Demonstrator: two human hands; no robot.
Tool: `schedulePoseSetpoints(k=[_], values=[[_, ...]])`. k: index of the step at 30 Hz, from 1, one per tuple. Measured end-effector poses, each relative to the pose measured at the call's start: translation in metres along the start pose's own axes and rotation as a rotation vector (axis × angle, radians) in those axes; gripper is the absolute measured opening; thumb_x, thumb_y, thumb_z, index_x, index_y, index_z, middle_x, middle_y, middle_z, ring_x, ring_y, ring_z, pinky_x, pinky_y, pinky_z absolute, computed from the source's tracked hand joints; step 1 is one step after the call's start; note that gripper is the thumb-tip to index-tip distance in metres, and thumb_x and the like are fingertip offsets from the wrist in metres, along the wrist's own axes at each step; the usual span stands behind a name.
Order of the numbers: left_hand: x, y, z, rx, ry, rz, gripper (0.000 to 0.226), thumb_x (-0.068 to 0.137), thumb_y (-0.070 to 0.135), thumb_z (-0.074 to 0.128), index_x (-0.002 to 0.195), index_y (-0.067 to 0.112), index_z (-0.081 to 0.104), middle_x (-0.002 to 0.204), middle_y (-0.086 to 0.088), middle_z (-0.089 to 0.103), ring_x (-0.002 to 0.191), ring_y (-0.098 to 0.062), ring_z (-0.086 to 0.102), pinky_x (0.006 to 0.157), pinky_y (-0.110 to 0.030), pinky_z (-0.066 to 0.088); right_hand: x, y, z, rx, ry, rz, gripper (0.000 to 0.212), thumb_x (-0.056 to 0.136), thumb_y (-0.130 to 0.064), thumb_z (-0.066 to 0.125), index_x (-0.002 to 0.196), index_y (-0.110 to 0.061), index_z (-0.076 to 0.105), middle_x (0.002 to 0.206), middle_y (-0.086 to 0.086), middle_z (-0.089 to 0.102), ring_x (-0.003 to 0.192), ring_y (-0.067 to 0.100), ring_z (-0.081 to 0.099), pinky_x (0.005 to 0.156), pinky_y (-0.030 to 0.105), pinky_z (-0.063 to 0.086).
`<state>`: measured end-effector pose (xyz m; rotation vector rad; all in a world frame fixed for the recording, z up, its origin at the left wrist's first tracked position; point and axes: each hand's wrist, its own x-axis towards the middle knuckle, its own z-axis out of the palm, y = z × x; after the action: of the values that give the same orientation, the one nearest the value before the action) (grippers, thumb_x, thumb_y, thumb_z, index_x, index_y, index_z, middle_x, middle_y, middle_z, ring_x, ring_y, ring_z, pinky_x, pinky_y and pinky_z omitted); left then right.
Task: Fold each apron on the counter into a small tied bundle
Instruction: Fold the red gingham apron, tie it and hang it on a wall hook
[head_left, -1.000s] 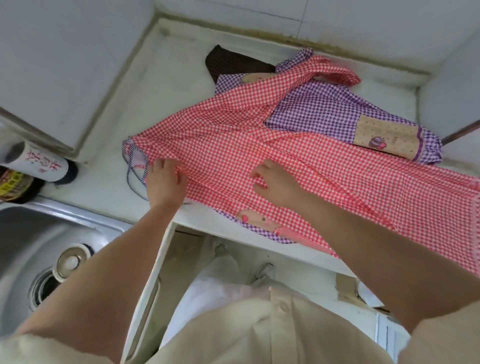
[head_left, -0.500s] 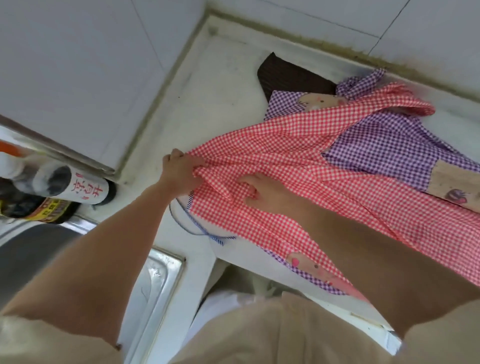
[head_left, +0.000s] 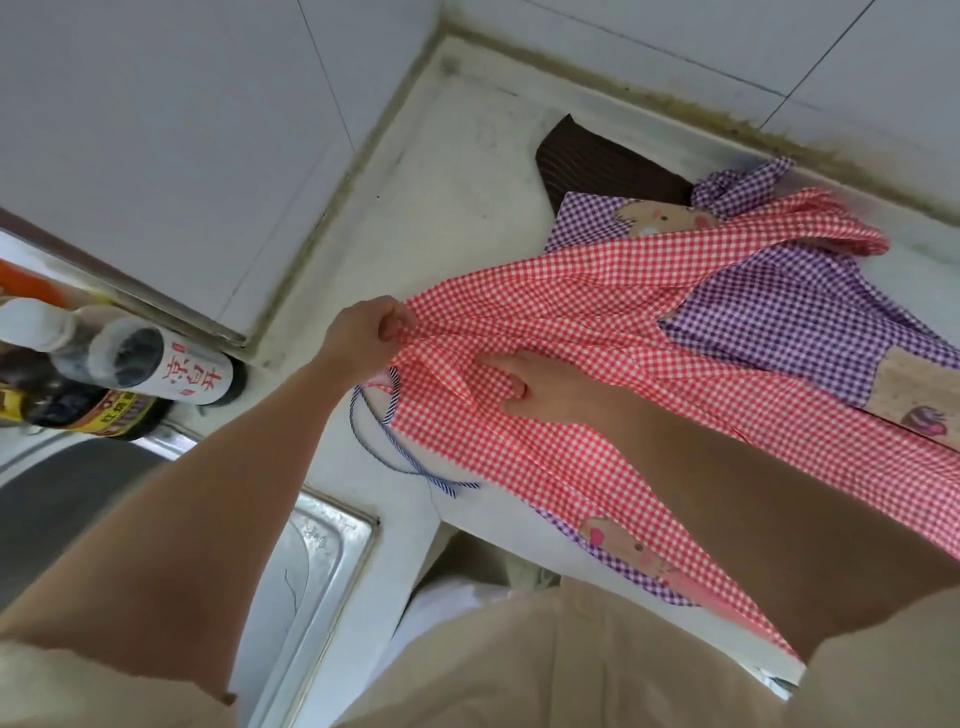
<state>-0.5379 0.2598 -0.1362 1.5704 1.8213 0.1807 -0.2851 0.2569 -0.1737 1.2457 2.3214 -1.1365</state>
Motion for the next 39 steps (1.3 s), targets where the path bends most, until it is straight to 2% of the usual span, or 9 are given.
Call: schedulePoseSetpoints(k=[2,8,14,19,22,25,28,35,39], values=[[-0.001,0.000,0.002,0.157,-0.003,0.088,0.035,0.079,0.006,0.063,0.106,0.028,0.071,0.083,0.005,0.057,0.086,-0.017,0.052,0.080,-0.031,0.045,-0.002,-0.002,0.000,-0.005,0.003,0.012,0.066,0.097,-0.037,0.053,0.154,-0.026,0.022,0.144,0.014,0.043,0.122,0.025,0.050,0.104,0.028,0.033],[-0.009,0.005,0.005,0.200,-0.076,0.148,0.025,0.076,0.006,0.067,0.070,0.026,0.053,0.069,0.009,0.052,0.074,-0.017,0.052,0.062,-0.027,0.037,-0.001,-0.006,-0.001,0.019,-0.017,0.037,0.065,0.096,-0.038,0.053,0.154,-0.027,0.024,0.148,0.013,0.040,0.129,0.028,0.045,0.111,0.035,0.031],[-0.009,0.000,0.001,0.128,0.327,0.135,0.024,0.078,-0.001,0.058,0.075,0.020,0.068,0.078,0.003,0.062,0.080,-0.020,0.056,0.067,-0.029,0.035,0.002,-0.007,0.001,0.056,-0.018,0.066,0.066,0.094,-0.033,0.055,0.153,-0.028,0.025,0.141,0.015,0.047,0.118,0.026,0.052,0.103,0.033,0.039],[-0.013,-0.010,0.009,0.431,0.490,0.324,0.029,0.068,-0.004,0.062,0.093,0.009,0.069,0.092,-0.013,0.058,0.091,-0.034,0.051,0.071,-0.036,0.034,-0.001,-0.008,0.004,-0.051,-0.046,0.065,0.075,0.095,-0.043,0.055,0.155,-0.036,0.010,0.152,0.015,0.028,0.124,0.026,0.048,0.108,0.036,0.039],[-0.016,-0.004,0.022,0.615,0.224,0.557,0.040,0.072,0.013,0.063,0.111,0.021,0.063,0.113,-0.007,0.057,0.109,-0.028,0.047,0.093,-0.044,0.038,-0.001,-0.008,0.006,-0.095,-0.058,0.061,0.081,0.094,-0.046,0.056,0.154,-0.039,0.001,0.154,0.016,0.022,0.120,0.026,0.050,0.104,0.037,0.044],[-0.024,0.001,0.028,0.750,-0.013,0.257,0.022,0.087,0.032,0.057,0.106,0.021,0.062,0.107,0.001,0.064,0.111,-0.024,0.051,0.103,-0.041,0.033,-0.006,-0.008,0.009,-0.097,-0.036,0.043,0.081,0.093,-0.045,0.057,0.154,-0.038,0.004,0.152,0.014,0.023,0.120,0.025,0.048,0.103,0.036,0.043],[-0.030,0.000,0.030,0.681,0.083,0.177,0.023,0.091,0.024,0.049,0.105,0.011,0.062,0.105,-0.007,0.065,0.107,-0.028,0.055,0.102,-0.044,0.036,-0.015,-0.006,0.014,-0.158,-0.007,0.037,0.076,0.094,-0.045,0.056,0.155,-0.034,0.012,0.152,0.010,0.027,0.127,0.024,0.042,0.110,0.036,0.037],[-0.030,0.042,0.062,0.435,0.187,0.486,0.018,0.090,0.016,0.052,0.104,0.009,0.060,0.104,-0.008,0.058,0.092,-0.024,0.056,0.081,-0.035,0.047,-0.070,0.008,0.016,0.246,0.398,0.077,0.033,0.091,-0.013,0.061,0.123,-0.022,0.064,0.096,-0.008,0.064,0.076,0.001,0.058,0.075,0.020,0.050],[-0.025,0.099,0.094,0.389,0.145,0.695,0.020,0.086,0.008,0.058,0.105,0.013,0.062,0.109,-0.005,0.057,0.086,-0.020,0.059,0.071,-0.034,0.054,-0.140,0.051,0.024,0.295,0.632,0.190,0.016,0.090,-0.011,0.061,0.101,-0.019,0.068,0.079,-0.016,0.061,0.061,-0.002,0.058,0.062,0.012,0.043]])
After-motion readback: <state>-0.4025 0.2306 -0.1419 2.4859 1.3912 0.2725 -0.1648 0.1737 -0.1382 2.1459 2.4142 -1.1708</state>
